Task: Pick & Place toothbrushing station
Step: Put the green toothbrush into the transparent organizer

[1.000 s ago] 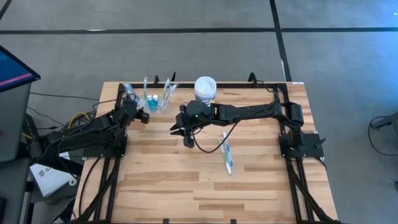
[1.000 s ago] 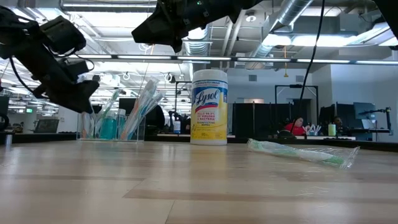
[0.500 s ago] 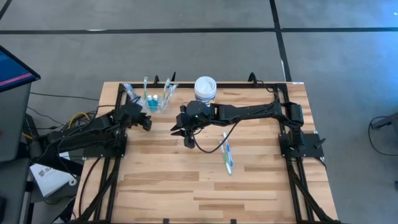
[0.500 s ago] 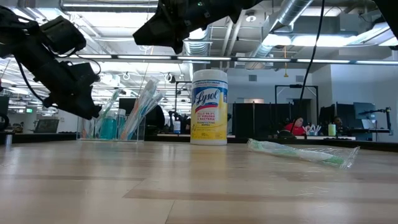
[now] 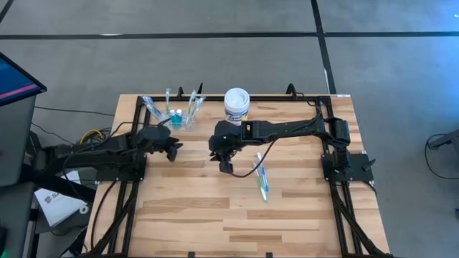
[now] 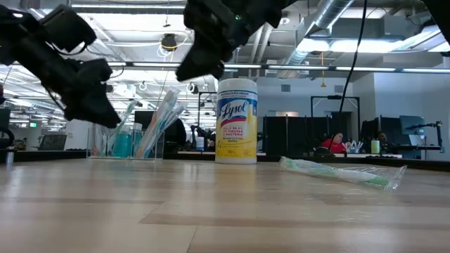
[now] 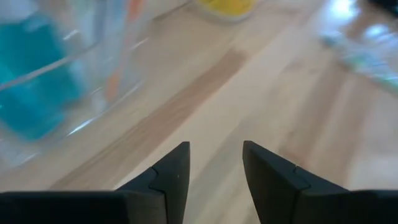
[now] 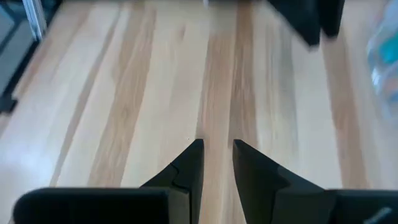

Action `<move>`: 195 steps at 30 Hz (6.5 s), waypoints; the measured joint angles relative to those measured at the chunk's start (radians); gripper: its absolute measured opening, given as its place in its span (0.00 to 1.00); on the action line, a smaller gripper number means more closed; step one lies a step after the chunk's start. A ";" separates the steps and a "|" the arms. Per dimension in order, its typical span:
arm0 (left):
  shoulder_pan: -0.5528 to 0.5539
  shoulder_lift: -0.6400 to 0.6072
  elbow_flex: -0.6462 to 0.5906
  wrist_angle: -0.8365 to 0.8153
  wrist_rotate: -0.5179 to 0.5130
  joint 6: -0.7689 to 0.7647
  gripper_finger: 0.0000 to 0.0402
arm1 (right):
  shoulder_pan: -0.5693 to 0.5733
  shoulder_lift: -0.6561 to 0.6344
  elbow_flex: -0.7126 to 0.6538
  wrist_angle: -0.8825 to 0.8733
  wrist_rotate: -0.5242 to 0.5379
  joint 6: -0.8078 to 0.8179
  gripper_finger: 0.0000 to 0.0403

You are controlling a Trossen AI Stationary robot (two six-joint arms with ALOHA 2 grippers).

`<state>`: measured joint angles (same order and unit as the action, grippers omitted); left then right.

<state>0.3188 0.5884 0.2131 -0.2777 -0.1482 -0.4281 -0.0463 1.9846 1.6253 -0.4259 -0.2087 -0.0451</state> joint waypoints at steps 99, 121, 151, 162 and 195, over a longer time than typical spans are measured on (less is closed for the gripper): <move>-0.499 0.219 0.000 0.476 -0.225 0.004 0.31 | 0.085 -0.001 -0.187 -0.447 0.338 0.466 0.00; -0.499 0.219 0.000 0.564 -0.315 0.004 0.31 | 0.084 -0.002 0.020 -0.192 0.341 0.179 0.00; -0.499 0.218 0.000 0.796 -0.264 0.114 0.31 | 0.056 -0.003 0.152 0.097 0.340 -0.046 0.00; -0.499 0.218 0.000 0.834 -0.262 0.138 0.31 | 0.050 -0.003 0.151 0.205 0.338 -0.094 0.00; -0.499 0.219 -0.001 0.922 -0.226 0.163 0.06 | 0.053 -0.004 0.151 0.242 0.334 -0.115 0.00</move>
<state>-0.1799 0.8078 0.2123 0.6445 -0.3744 -0.2655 0.0063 1.9808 1.7767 -0.1841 0.1250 -0.1600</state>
